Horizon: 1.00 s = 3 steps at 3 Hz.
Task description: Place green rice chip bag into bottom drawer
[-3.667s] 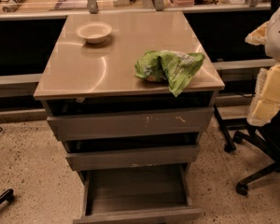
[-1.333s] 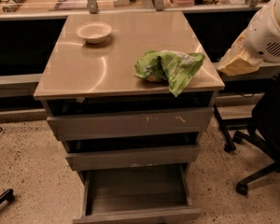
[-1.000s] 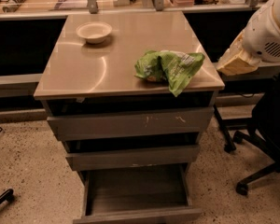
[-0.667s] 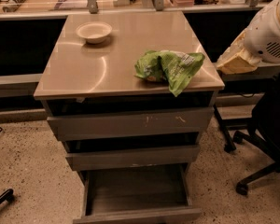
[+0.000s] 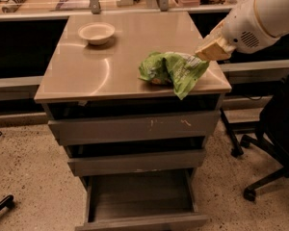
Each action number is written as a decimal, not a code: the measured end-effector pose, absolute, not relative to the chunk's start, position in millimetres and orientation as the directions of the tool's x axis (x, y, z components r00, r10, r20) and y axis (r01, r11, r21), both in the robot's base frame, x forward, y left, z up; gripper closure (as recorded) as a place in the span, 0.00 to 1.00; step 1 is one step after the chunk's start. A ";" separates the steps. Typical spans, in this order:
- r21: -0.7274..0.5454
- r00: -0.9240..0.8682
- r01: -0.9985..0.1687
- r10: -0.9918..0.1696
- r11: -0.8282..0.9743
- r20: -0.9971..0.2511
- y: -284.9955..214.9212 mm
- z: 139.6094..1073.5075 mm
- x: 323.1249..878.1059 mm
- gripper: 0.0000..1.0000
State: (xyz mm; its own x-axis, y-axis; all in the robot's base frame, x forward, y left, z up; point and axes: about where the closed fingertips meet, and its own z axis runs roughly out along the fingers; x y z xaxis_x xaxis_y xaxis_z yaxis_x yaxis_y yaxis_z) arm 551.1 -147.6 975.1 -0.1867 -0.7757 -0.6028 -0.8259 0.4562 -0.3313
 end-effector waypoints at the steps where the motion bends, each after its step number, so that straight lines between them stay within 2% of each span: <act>1: -0.316 -0.179 -0.831 -0.758 0.458 -0.628 -134.4 970.4 569.5 0.34; 2: -0.313 -0.181 -0.829 -0.752 0.463 -0.634 -128.7 960.2 587.6 0.22; 3: -0.319 -0.184 -0.820 -0.746 0.476 -0.640 -126.3 947.2 604.7 0.19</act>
Offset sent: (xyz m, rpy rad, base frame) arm 0.0597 0.0217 -0.0280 0.0523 -0.0017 -0.0018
